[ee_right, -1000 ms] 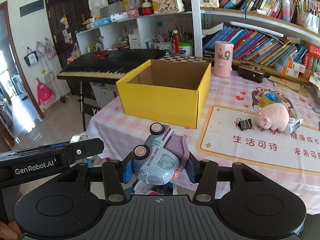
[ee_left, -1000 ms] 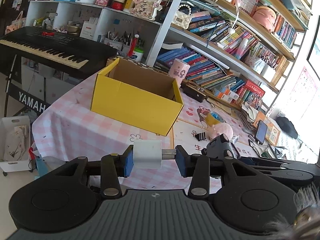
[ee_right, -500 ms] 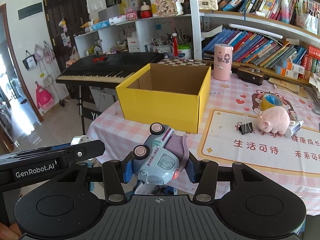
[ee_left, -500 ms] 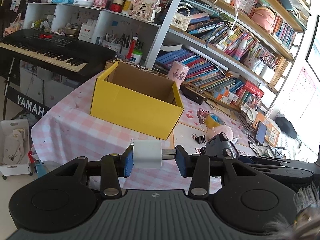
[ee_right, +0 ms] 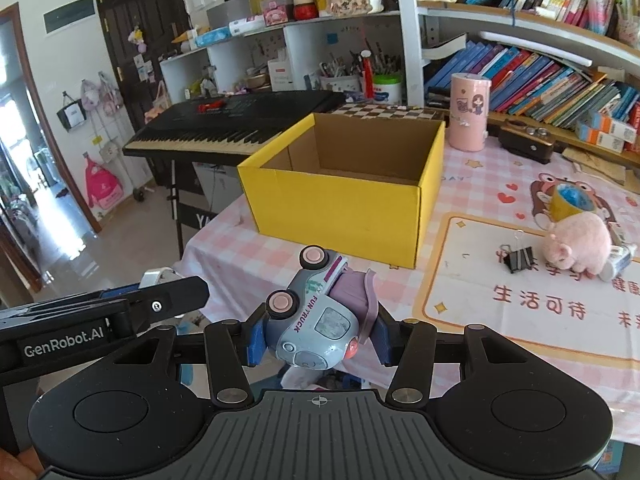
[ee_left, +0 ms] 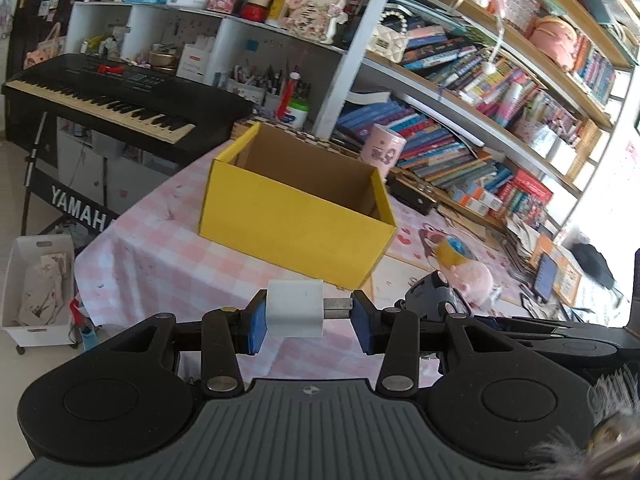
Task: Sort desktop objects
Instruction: 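Carry the plug in the left tool toward the yellow box while the right tool carries the truck, then lower into the yellow box and open the left tool while the right tool releases the truck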
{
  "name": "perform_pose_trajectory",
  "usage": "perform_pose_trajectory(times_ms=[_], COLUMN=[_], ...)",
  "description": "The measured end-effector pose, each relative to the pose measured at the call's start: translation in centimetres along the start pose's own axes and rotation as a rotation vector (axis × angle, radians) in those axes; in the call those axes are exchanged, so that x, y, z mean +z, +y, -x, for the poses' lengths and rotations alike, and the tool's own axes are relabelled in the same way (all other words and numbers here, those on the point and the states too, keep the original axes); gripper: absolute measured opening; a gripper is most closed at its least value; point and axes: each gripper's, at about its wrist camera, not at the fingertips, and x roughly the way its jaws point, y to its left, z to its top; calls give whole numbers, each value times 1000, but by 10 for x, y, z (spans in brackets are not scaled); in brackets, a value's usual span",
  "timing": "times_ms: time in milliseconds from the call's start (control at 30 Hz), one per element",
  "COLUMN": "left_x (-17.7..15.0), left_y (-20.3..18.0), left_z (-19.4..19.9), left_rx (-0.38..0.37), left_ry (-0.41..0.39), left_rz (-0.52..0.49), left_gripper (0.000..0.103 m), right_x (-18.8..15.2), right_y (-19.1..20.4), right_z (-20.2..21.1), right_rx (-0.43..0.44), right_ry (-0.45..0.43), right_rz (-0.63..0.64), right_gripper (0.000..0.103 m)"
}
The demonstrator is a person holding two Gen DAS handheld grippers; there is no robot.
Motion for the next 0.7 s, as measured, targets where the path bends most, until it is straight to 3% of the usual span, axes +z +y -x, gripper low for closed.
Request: perform_pose_trajectory(times_ms=[400, 700], left_x=[37, 84], left_y=[-11, -33], left_z=[-43, -78], left_rx=[51, 112], left_ry=[-13, -66], left_rz=[4, -53], left_gripper=[40, 40], right_x=[37, 78], right_y=[-23, -49], right_z=[-37, -57], right_rx=[59, 119], right_ry=[7, -46], right_rz=[10, -3], right_gripper=[50, 50])
